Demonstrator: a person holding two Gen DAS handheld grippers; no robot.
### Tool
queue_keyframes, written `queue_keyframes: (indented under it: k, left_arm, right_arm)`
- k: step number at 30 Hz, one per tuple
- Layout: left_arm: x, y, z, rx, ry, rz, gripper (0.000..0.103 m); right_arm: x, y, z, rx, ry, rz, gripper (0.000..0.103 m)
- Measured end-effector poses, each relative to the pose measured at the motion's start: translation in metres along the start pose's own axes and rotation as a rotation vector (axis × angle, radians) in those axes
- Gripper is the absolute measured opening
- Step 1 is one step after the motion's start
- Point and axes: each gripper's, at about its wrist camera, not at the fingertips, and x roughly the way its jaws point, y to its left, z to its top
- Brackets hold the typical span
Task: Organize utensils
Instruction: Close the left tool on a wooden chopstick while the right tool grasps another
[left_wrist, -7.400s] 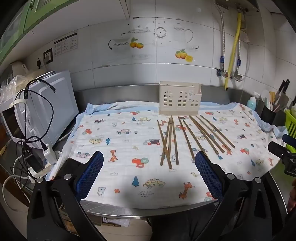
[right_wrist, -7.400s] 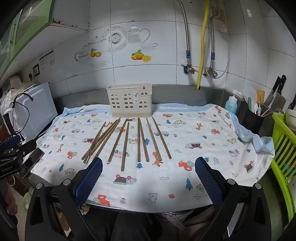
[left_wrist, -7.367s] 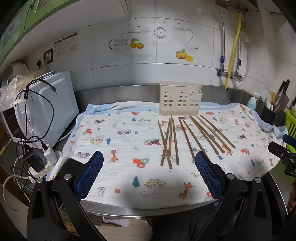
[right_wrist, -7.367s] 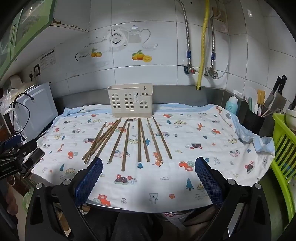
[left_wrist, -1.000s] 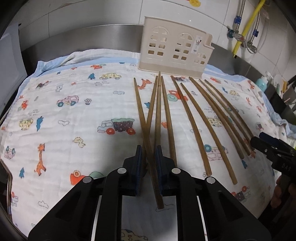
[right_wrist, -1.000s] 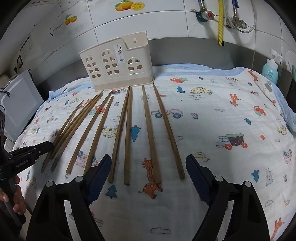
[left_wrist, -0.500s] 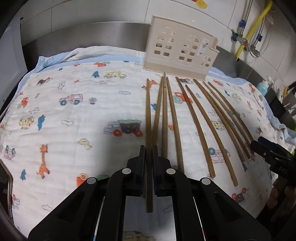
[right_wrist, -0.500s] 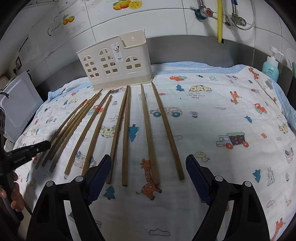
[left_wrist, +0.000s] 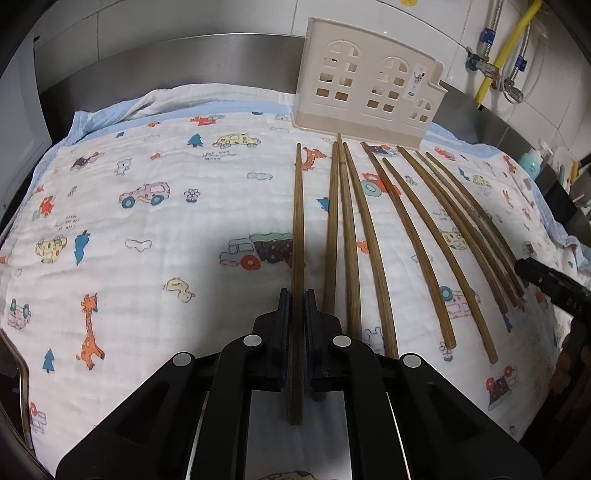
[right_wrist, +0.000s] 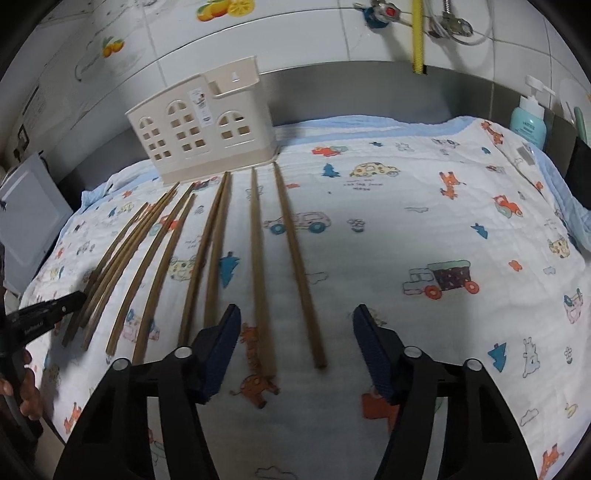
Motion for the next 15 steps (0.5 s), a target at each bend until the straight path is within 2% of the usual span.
queue_keyframes:
  k: [1, 7, 10, 15]
  left_arm:
    - [0.000, 0.000, 0.000, 0.003, -0.001, 0.002, 0.008]
    - [0.000, 0.001, 0.001, -0.010, 0.001, -0.002, 0.009]
    - [0.001, 0.000, 0.001, 0.002, 0.005, 0.004, 0.009]
    - [0.003, -0.004, 0.005, 0.022, 0.020, 0.025, 0.009]
  right_arm:
    - [0.001, 0.000, 0.000, 0.000, 0.002, -0.002, 0.047]
    - [0.008, 0.005, 0.007, -0.028, 0.014, -0.014, 0.037]
    - [0.012, 0.008, 0.010, -0.049, 0.021, -0.030, 0.028]
    - [0.016, 0.019, 0.006, -0.124, 0.007, -0.106, 0.023]
